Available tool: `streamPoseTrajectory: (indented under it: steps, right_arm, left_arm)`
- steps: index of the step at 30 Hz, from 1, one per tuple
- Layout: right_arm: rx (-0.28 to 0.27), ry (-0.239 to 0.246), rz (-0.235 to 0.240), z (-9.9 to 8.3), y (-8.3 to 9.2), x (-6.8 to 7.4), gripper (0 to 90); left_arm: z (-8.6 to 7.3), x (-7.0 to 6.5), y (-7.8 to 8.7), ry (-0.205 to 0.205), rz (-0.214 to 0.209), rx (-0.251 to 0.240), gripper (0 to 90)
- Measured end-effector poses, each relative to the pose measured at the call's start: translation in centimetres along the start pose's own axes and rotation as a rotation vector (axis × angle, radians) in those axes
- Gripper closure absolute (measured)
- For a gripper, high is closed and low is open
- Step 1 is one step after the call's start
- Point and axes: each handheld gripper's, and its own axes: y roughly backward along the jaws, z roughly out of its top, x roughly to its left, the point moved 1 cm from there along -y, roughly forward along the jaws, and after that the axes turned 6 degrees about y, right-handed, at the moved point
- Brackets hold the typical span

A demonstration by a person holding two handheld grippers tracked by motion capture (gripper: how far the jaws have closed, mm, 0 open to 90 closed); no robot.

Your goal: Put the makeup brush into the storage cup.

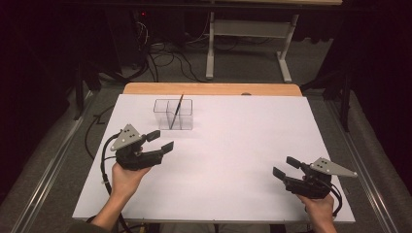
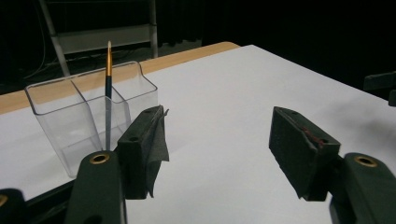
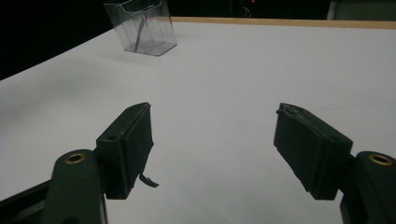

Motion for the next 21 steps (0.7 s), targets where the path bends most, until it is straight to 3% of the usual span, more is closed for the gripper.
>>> streamPoseTrajectory:
  steps: [12,21]
  right_arm:
    - [0.004,0.003,0.007,0.0,-0.1,0.0,29.6]
    - [0.004,0.002,0.006,0.0,0.0,0.0,29.6]
  left_arm:
    - [-1.2,-0.3,0.0,-0.021,-0.016,0.006,37.2]
    - [-1.8,-0.4,-0.1,-0.008,-0.027,0.009,37.2]
